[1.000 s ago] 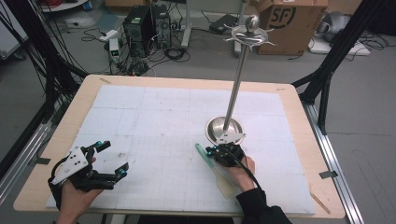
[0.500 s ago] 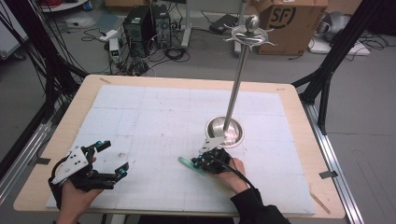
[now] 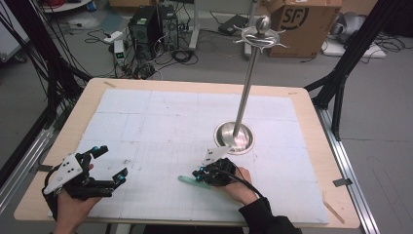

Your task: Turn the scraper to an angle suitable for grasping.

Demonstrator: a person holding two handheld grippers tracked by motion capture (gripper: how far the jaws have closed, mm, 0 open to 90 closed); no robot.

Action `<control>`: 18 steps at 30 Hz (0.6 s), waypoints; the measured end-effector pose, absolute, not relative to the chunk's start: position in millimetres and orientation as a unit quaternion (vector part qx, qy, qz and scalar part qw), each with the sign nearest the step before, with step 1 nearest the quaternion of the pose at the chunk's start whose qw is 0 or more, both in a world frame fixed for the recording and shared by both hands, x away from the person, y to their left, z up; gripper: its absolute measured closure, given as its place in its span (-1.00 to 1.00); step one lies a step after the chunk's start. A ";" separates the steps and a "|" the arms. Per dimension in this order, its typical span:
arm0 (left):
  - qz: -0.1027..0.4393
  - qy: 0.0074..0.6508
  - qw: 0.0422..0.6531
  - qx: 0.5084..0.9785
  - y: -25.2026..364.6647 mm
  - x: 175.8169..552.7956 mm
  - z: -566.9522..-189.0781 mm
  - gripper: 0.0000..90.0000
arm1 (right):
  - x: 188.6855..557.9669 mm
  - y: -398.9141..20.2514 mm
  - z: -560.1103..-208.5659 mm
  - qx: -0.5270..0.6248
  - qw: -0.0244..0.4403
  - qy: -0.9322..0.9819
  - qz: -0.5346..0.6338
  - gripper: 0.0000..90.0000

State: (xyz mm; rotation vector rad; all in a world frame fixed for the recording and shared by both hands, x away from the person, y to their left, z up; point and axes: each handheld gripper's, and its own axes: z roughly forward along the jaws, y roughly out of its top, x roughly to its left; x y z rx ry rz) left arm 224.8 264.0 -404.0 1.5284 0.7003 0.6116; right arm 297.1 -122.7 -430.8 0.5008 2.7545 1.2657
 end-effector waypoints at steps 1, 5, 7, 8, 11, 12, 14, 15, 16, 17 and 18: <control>0.265 0.306 0.625 0.668 264.1 224.8 -404.5 -0.96 | 295.7 -124.9 -428.2 0.164 0.038 0.892 0.420 0.98; 0.266 0.308 0.623 0.668 263.8 224.6 -405.5 -0.96 | 289.2 -133.8 -420.9 0.164 0.035 0.882 0.441 0.45; 0.269 0.308 0.624 0.666 264.3 223.8 -404.7 -0.96 | 282.4 -139.3 -416.5 0.163 0.040 0.878 0.448 0.09; 0.270 0.308 0.625 0.665 264.5 223.3 -404.1 -0.96 | 282.4 -139.3 -416.5 0.163 0.040 0.878 0.448 0.09; 0.271 0.307 0.627 0.663 264.8 222.0 -402.8 -0.96 | 276.7 -147.5 -410.6 0.173 0.040 0.863 0.473 -0.20; 0.272 0.306 0.626 0.663 264.8 221.8 -402.7 -0.96 | 274.9 -151.1 -408.5 0.179 0.035 0.856 0.483 -0.25; 0.271 0.308 0.626 0.663 264.6 221.3 -403.2 -0.96 | 272.1 -158.7 -405.8 0.193 0.028 0.842 0.503 -0.43; 0.271 0.308 0.624 0.665 264.8 221.1 -403.5 -0.96 | 270.9 -162.7 -404.6 0.201 0.029 0.836 0.510 -0.44; 0.271 0.308 0.623 0.666 265.0 220.8 -403.7 -0.96 | 268.1 -169.4 -403.5 0.204 0.036 0.829 0.520 -0.60; 0.271 0.310 0.623 0.665 265.0 220.4 -403.7 -0.96 | 268.1 -169.4 -403.5 0.204 0.036 0.829 0.520 -0.60; 0.272 0.308 0.623 0.666 265.3 220.3 -403.6 -0.96 | 264.2 -174.3 -402.5 0.214 0.054 0.827 0.517 -0.88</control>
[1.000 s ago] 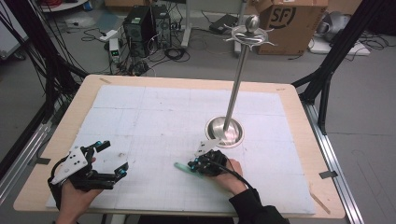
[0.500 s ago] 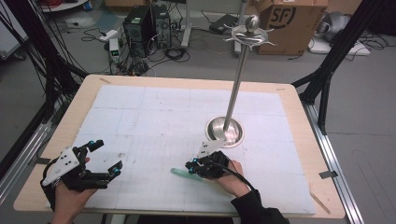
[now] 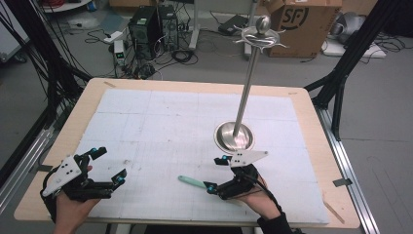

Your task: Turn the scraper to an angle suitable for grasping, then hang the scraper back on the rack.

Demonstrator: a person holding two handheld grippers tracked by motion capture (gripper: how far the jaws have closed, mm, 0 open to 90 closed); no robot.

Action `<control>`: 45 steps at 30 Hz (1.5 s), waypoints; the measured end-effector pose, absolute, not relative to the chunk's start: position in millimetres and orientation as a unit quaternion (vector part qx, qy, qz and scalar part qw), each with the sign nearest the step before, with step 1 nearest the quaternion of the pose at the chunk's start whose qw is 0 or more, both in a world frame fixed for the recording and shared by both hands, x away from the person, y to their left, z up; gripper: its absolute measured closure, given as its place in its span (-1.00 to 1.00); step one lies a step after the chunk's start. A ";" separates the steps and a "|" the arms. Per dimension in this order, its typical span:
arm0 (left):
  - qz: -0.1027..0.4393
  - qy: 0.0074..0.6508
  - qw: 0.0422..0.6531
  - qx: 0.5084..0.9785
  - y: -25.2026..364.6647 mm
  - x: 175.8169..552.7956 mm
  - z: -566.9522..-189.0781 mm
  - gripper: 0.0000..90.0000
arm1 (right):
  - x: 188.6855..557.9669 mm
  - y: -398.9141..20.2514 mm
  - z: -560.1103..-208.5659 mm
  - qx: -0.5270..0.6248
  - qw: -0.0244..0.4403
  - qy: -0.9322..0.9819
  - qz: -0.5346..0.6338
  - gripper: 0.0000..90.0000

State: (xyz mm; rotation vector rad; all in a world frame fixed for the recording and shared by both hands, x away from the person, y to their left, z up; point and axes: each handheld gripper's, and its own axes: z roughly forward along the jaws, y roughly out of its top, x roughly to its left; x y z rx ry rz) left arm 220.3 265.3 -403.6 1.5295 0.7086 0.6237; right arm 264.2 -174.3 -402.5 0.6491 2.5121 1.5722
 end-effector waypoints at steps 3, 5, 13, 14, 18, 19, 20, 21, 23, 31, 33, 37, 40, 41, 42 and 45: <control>0.272 0.309 0.624 0.665 265.5 220.3 -403.2 -0.96 | 261.0 -177.9 -402.3 0.228 0.068 0.828 0.508 -1.00; 0.271 0.310 0.622 0.665 264.6 221.0 -404.0 -0.96 | 259.1 -182.1 -402.4 0.248 0.085 0.827 0.497 -1.00; 0.269 0.310 0.620 0.669 263.2 221.7 -406.2 -0.96 | 255.8 -185.1 -406.7 0.212 0.093 0.860 0.456 -1.00; 0.269 0.311 0.622 0.667 263.2 221.5 -406.1 -0.96 | 256.2 -183.2 -407.0 0.207 0.095 0.863 0.451 -1.00; 0.269 0.310 0.622 0.666 263.7 221.4 -405.3 -0.96 | 258.3 -172.5 -407.2 0.193 0.081 0.879 0.428 -1.00; 0.270 0.311 0.622 0.666 263.7 221.6 -405.5 -0.96 | 258.6 -169.2 -407.0 0.192 0.076 0.885 0.417 -0.99; 0.269 0.310 0.621 0.667 263.8 221.9 -405.6 -0.96 | 260.6 -166.1 -407.4 0.184 0.076 0.890 0.410 -0.99; 0.269 0.311 0.621 0.668 263.6 222.2 -405.8 -0.96 | 263.1 -159.3 -408.1 0.184 0.060 0.903 0.382 -0.99; 0.267 0.311 0.620 0.669 262.8 223.1 -406.2 -0.96 | 266.8 -152.5 -410.1 0.182 0.050 0.918 0.348 -0.99; 0.263 0.310 0.621 0.670 262.5 224.9 -406.9 -0.96 | 275.5 -136.9 -411.3 0.157 0.012 0.948 0.277 -0.65; 0.263 0.310 0.622 0.669 262.9 225.1 -406.7 -0.96 | 277.3 -134.0 -411.5 0.155 0.011 0.952 0.262 -0.61; 0.262 0.308 0.622 0.670 261.9 225.1 -406.1 -0.96 | 279.9 -130.2 -411.6 0.149 0.013 0.962 0.226 -0.39; 0.262 0.307 0.622 0.671 260.3 225.8 -406.4 -0.96 | 282.5 -126.9 -413.3 0.149 0.012 0.972 0.180 -0.17; 0.262 0.307 0.621 0.672 259.9 226.1 -406.6 -0.96 | 282.7 -125.9 -413.8 0.149 0.012 0.974 0.171 -0.12; 0.261 0.307 0.621 0.672 259.5 226.4 -406.9 -0.96 | 282.7 -125.9 -413.8 0.149 0.012 0.974 0.171 -0.12; 0.260 0.308 0.621 0.673 259.3 227.0 -407.3 -0.96 | 282.7 -122.6 -412.2 0.149 0.016 0.977 0.151 0.03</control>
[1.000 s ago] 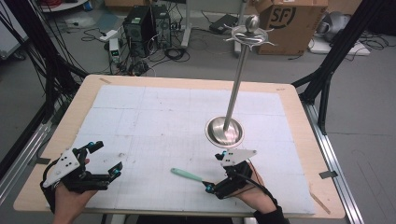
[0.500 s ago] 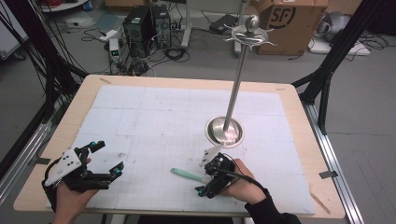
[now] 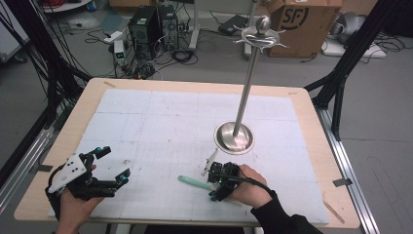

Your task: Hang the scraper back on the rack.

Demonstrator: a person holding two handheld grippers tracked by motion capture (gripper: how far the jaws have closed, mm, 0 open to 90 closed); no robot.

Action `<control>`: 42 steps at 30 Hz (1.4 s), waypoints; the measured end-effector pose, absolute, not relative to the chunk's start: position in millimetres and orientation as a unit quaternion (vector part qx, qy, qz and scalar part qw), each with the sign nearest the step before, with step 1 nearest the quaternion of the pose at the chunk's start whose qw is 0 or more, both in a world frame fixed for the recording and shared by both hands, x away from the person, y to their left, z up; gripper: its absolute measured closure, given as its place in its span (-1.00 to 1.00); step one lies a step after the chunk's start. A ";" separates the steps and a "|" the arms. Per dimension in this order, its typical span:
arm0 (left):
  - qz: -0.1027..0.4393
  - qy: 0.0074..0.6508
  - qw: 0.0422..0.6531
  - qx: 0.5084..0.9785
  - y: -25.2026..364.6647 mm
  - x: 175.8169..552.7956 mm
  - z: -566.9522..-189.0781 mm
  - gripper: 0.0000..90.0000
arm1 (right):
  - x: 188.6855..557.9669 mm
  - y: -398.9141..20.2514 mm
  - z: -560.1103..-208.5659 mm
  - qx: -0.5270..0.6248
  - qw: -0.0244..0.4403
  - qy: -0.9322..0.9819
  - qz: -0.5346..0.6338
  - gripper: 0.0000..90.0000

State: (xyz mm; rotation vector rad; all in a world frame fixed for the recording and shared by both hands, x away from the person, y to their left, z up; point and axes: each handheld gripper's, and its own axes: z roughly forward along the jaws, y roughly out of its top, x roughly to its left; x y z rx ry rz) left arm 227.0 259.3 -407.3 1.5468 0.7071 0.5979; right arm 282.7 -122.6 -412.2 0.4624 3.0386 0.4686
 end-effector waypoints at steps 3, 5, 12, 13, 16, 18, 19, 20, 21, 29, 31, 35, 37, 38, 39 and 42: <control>0.260 0.308 0.621 0.673 259.3 227.2 -407.3 -0.96 | 281.8 -118.2 -410.6 0.147 0.023 0.980 0.130 0.14; 0.259 0.307 0.621 0.673 259.5 227.1 -407.1 -0.96 | 280.1 -114.4 -409.2 0.144 0.022 0.983 0.115 0.26; 0.260 0.308 0.622 0.671 260.7 226.6 -407.2 -0.96 | 280.2 -102.8 -406.5 0.146 0.009 0.987 0.063 0.48; 0.260 0.308 0.622 0.671 260.9 226.4 -407.1 -0.96 | 282.9 -102.2 -406.4 0.139 0.006 0.989 0.055 0.51; 0.260 0.310 0.622 0.671 261.6 225.7 -407.1 -0.96 | 287.3 -95.4 -406.5 0.150 -0.001 0.988 0.029 0.66; 0.259 0.309 0.622 0.671 262.1 225.1 -407.3 -0.96 | 287.8 -94.3 -406.5 0.147 0.001 0.989 0.025 0.70; 0.260 0.310 0.621 0.671 262.4 224.8 -407.3 -0.96 | 288.3 -93.6 -405.7 0.144 0.006 0.989 0.019 0.74; 0.261 0.311 0.621 0.671 262.9 224.6 -407.3 -0.96 | 288.5 -93.7 -405.8 0.144 0.006 0.989 0.019 0.79; 0.261 0.310 0.621 0.671 263.2 224.3 -407.2 -0.96 | 288.4 -94.0 -406.1 0.145 0.006 0.989 0.022 0.80; 0.261 0.312 0.620 0.671 263.0 224.8 -407.8 -0.96 | 286.2 -104.0 -405.3 0.145 0.007 0.988 0.057 0.81; 0.259 0.311 0.620 0.672 262.8 225.6 -408.4 -0.96 | 285.6 -109.4 -404.7 0.147 0.003 0.986 0.074 0.81; 0.259 0.313 0.620 0.671 261.6 226.4 -409.0 -0.96 | 282.9 -121.2 -399.7 0.161 -0.003 0.981 0.107 0.81; 0.259 0.311 0.620 0.673 261.0 226.8 -409.0 -0.96 | 281.4 -127.4 -397.2 0.165 -0.003 0.978 0.125 0.81; 0.259 0.311 0.619 0.673 260.8 226.9 -409.1 -0.96 | 280.4 -130.5 -395.7 0.167 -0.003 0.977 0.132 0.81; 0.258 0.310 0.620 0.673 260.3 227.1 -409.2 -0.96 | 279.6 -133.4 -394.5 0.168 -0.001 0.976 0.141 0.81; 0.258 0.310 0.620 0.673 259.3 227.5 -409.3 -0.96 | 277.9 -142.7 -390.2 0.173 0.002 0.970 0.172 0.81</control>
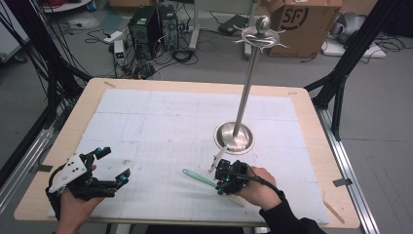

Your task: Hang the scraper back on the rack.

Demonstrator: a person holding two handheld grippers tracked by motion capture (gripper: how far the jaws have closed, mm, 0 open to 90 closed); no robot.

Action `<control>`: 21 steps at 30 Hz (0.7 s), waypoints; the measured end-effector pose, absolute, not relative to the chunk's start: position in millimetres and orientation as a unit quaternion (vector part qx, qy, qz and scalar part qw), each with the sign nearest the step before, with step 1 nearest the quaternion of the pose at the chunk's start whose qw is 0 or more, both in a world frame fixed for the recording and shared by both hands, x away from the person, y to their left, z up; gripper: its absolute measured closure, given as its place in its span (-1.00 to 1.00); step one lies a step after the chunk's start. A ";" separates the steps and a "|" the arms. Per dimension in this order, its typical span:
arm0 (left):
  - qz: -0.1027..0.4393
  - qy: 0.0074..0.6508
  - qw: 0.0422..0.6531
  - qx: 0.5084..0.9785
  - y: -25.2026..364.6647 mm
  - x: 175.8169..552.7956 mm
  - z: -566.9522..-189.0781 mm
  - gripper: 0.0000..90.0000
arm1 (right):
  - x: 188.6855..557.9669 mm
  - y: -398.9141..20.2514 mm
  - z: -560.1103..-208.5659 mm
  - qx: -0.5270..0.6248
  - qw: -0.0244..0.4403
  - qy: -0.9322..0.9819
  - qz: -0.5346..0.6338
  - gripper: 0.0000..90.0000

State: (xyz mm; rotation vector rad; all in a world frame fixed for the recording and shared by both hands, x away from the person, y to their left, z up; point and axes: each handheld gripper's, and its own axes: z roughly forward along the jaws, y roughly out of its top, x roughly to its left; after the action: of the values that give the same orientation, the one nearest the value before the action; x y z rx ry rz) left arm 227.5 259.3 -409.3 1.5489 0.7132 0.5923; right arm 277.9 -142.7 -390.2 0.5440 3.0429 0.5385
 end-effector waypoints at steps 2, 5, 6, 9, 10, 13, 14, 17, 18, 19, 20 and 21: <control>0.257 0.309 0.620 0.674 258.8 227.9 -409.4 -0.96 | 276.8 -149.0 -386.4 0.180 0.007 0.965 0.192 0.81; 0.257 0.309 0.619 0.674 258.5 228.1 -409.5 -0.96 | 274.9 -158.1 -380.0 0.189 0.013 0.955 0.228 0.81; 0.257 0.309 0.619 0.675 258.5 228.1 -409.5 -0.96 | 274.1 -161.0 -377.9 0.191 0.015 0.952 0.240 0.81; 0.257 0.309 0.619 0.675 258.4 228.1 -409.5 -0.96 | 272.0 -170.4 -372.7 0.192 0.025 0.940 0.281 0.81; 0.256 0.309 0.620 0.674 258.3 228.0 -409.5 -0.96 | 270.1 -176.9 -370.3 0.197 0.027 0.931 0.305 0.80; 0.256 0.308 0.620 0.675 257.9 228.1 -409.4 -0.96 | 269.0 -183.4 -369.3 0.199 0.034 0.923 0.328 0.80; 0.256 0.308 0.620 0.675 257.7 228.0 -409.5 -0.96 | 268.2 -186.5 -369.0 0.202 0.037 0.919 0.337 0.80; 0.253 0.309 0.621 0.674 257.2 228.2 -409.9 -0.96 | 266.2 -194.9 -369.2 0.207 0.045 0.905 0.369 0.80; 0.250 0.309 0.623 0.674 257.2 227.9 -409.6 -0.96 | 266.3 -201.0 -369.6 0.210 0.044 0.896 0.389 0.80; 0.251 0.308 0.625 0.672 257.2 227.6 -409.2 -0.96 | 266.3 -201.0 -369.6 0.210 0.044 0.896 0.389 0.80; 0.252 0.307 0.625 0.672 257.2 227.4 -408.7 -0.96 | 266.0 -203.9 -369.5 0.213 0.048 0.891 0.397 0.80; 0.253 0.307 0.625 0.672 257.2 227.2 -408.3 -0.96 | 265.8 -207.0 -369.3 0.213 0.050 0.887 0.407 0.80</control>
State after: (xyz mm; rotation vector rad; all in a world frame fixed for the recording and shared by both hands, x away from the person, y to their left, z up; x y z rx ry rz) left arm 227.2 257.2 -408.3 1.5421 0.7055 0.5801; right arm 265.8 -207.0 -369.3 0.6483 2.7014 1.2388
